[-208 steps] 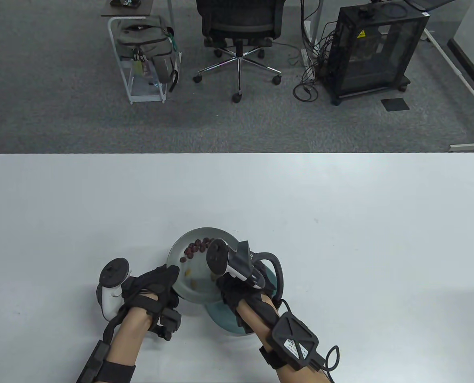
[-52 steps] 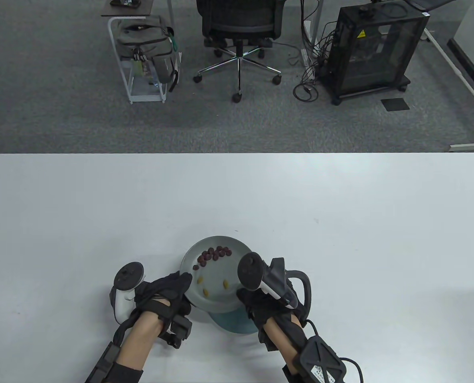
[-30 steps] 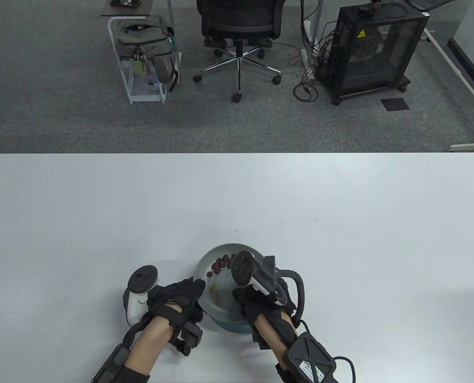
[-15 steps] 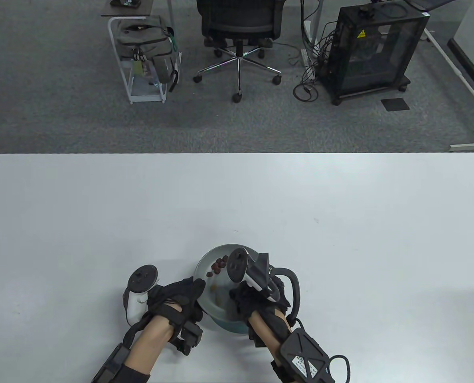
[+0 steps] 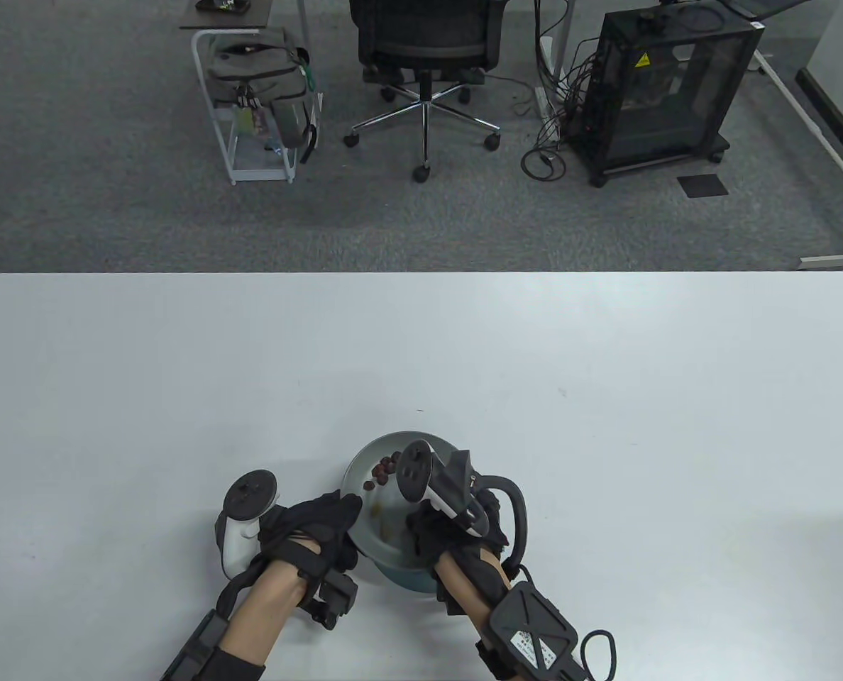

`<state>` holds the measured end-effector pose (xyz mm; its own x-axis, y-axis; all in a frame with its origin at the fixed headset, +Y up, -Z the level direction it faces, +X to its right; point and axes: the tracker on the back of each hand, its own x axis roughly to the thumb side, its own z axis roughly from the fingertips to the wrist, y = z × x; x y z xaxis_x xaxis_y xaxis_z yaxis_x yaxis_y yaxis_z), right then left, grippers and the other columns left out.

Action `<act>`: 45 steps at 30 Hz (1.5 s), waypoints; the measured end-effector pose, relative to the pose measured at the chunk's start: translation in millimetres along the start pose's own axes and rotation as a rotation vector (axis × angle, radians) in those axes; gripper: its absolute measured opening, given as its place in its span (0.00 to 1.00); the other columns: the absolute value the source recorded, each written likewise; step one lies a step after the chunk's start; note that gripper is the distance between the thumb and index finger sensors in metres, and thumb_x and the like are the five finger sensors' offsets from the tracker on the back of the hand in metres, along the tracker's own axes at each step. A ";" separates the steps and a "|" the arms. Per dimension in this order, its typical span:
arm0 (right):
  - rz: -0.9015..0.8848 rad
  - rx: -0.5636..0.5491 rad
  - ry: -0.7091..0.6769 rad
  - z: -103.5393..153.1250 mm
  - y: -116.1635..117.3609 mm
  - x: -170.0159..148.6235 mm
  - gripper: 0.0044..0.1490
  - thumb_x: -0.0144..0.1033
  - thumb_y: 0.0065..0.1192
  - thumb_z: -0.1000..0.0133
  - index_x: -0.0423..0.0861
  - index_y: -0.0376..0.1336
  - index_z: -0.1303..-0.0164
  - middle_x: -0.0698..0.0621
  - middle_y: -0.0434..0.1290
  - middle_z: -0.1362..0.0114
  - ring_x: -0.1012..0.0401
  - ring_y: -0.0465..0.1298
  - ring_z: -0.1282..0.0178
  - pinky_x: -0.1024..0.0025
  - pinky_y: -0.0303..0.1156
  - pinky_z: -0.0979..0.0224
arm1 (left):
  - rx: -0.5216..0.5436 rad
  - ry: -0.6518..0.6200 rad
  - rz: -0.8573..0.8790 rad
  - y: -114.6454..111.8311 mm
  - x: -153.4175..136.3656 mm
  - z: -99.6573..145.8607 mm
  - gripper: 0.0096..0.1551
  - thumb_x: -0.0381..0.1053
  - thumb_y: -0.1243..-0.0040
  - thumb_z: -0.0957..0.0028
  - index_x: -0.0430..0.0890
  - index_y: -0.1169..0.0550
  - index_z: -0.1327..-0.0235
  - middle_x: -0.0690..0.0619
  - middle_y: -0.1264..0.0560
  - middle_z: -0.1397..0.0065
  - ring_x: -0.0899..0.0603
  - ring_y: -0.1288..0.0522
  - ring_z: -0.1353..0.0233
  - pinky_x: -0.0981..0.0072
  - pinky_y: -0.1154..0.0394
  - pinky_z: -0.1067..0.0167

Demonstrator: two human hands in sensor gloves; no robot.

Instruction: Pick raisins with hand pinch into plate

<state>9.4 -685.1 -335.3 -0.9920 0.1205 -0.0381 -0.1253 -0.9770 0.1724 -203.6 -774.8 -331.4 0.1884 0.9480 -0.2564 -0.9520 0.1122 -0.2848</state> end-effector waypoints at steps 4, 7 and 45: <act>0.005 0.010 -0.011 -2.5 4.2 2.3 0.32 0.49 0.82 0.54 0.39 0.76 0.49 0.48 0.88 0.61 0.57 0.83 0.70 0.61 0.80 0.62 | 0.004 0.003 -0.004 0.3 0.0 0.3 0.30 0.52 0.43 0.45 0.29 0.23 0.45 0.39 0.13 0.62 0.45 0.16 0.75 0.54 0.21 0.71; 0.004 0.008 -0.012 -3.4 5.4 3.1 0.33 0.49 0.82 0.54 0.38 0.76 0.49 0.48 0.89 0.61 0.57 0.83 0.71 0.61 0.81 0.63 | 0.006 0.004 -0.009 0.6 0.1 0.4 0.30 0.53 0.43 0.45 0.29 0.23 0.45 0.39 0.13 0.62 0.46 0.16 0.74 0.54 0.21 0.71; -0.178 -0.121 -0.132 19.4 -31.3 -11.5 0.31 0.47 0.84 0.56 0.39 0.77 0.50 0.49 0.89 0.63 0.59 0.83 0.73 0.63 0.81 0.65 | 0.109 0.016 0.024 20.0 -1.6 2.3 0.30 0.53 0.43 0.45 0.30 0.23 0.45 0.40 0.12 0.62 0.46 0.15 0.74 0.54 0.21 0.71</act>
<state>24.4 -652.4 -321.2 -0.9489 0.3070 0.0724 -0.3035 -0.9512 0.0555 -223.5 -773.4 -334.6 0.1684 0.9460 -0.2771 -0.9767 0.1223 -0.1763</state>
